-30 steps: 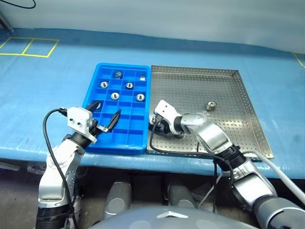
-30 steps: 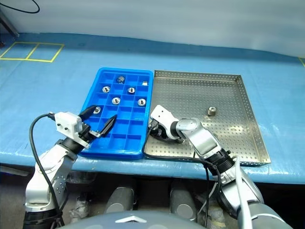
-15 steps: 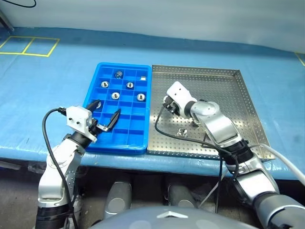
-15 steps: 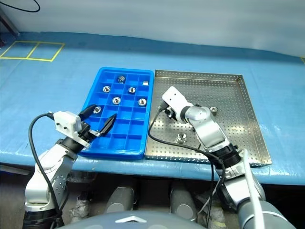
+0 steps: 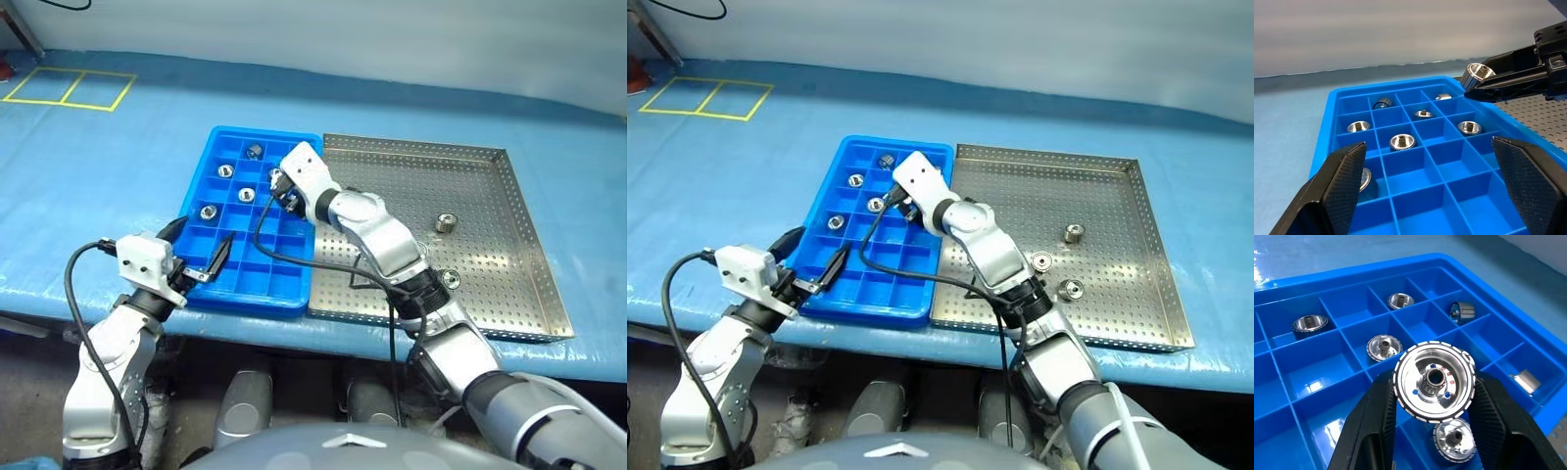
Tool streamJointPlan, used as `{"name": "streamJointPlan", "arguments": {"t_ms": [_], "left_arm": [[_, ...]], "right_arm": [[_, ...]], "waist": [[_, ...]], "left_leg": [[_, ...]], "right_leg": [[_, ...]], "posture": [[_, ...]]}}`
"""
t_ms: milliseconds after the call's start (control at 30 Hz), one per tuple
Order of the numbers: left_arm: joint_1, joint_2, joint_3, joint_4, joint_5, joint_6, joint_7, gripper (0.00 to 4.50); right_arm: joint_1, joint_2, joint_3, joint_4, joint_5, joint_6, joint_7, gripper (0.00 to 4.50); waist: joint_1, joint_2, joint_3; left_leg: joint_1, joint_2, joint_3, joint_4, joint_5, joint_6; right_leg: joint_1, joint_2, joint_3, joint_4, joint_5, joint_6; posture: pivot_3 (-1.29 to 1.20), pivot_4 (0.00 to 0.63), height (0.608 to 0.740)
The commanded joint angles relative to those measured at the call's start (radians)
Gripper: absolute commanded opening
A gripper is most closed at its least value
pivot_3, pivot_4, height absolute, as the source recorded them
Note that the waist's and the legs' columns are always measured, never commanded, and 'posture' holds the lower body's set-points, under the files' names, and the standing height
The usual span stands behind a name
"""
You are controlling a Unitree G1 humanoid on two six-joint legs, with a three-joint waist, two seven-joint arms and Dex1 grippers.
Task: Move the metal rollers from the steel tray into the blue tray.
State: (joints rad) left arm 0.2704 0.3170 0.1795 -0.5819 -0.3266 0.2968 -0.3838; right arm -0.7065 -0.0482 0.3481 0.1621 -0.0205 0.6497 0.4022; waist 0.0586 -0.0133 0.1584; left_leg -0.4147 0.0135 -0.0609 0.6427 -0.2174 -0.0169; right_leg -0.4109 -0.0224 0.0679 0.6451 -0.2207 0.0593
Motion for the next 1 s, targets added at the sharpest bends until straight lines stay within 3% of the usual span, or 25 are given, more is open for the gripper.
{"name": "streamJointPlan", "arguments": {"t_ms": [33,267,467,500,633,867,1000], "left_arm": [[0.019,-0.005,0.019,-0.07,-0.015,-0.018,0.014,4.5],[0.021,-0.001,0.014,-0.069,-0.02,-0.014,0.021,4.5],[-0.022,0.01,-0.004,-0.038,-0.025,-0.004,0.002,4.5],[-0.03,0.013,-0.006,-0.033,-0.026,-0.003,-0.004,4.5],[-0.101,0.036,-0.022,0.001,-0.039,0.015,-0.039,4.5],[-0.27,0.092,-0.083,0.1,-0.065,0.035,-0.151,4.5],[-0.451,0.113,-0.167,0.205,-0.072,0.044,-0.266,4.5]], "right_arm": [[-0.029,0.03,0.003,0.045,-0.003,-0.059,0.004,1.72],[0.025,0.039,0.002,0.073,0.013,-0.044,0.044,1.72],[0.1,0.014,0.009,-0.024,0.031,0.023,0.087,1.72],[0.11,0.01,0.008,-0.043,0.035,0.036,0.091,2.44],[0.145,-0.006,-0.029,-0.163,0.037,0.074,0.051,3.59],[0.178,-0.034,-0.151,-0.355,0.086,0.15,-0.007,3.59],[0.237,-0.092,-0.25,-0.513,0.094,0.213,-0.052,3.59]], "waist": [[0.008,0.0,0.0],[0.029,0.0,0.0],[0.03,0.0,0.0],[0.029,0.0,0.0],[0.027,0.0,0.0],[-0.014,0.0,0.0],[-0.029,0.0,0.0]], "left_leg": [[0.0,0.0,0.0,0.0,0.0,0.0],[0.001,0.0,0.0,-0.004,0.001,-0.001],[0.001,0.0,0.0,-0.008,0.001,-0.002],[0.002,0.0,0.0,-0.009,0.001,-0.002],[0.002,0.0,-0.001,-0.011,0.002,-0.003],[0.002,0.0,0.0,-0.011,0.003,-0.005],[0.002,0.0,-0.002,-0.011,0.003,-0.005]], "right_leg": [[0.0,0.0,0.0,0.0,0.0,0.0],[-0.001,0.0,0.0,0.0,-0.001,-0.001],[-0.002,0.0,0.0,-0.001,-0.002,-0.003],[-0.002,0.0,0.0,-0.001,-0.002,-0.003],[-0.002,0.0,-0.001,-0.002,-0.003,-0.003],[-0.002,0.0,-0.001,-0.001,-0.005,0.001],[-0.002,0.0,-0.002,-0.001,-0.003,0.002]], "posture": [[0.33,0.15,0.74],[0.31,0.15,0.74],[0.26,0.15,0.74],[0.25,0.15,0.74],[0.2,0.15,0.74],[0.1,0.15,0.74],[0.07,0.15,0.74]]}}
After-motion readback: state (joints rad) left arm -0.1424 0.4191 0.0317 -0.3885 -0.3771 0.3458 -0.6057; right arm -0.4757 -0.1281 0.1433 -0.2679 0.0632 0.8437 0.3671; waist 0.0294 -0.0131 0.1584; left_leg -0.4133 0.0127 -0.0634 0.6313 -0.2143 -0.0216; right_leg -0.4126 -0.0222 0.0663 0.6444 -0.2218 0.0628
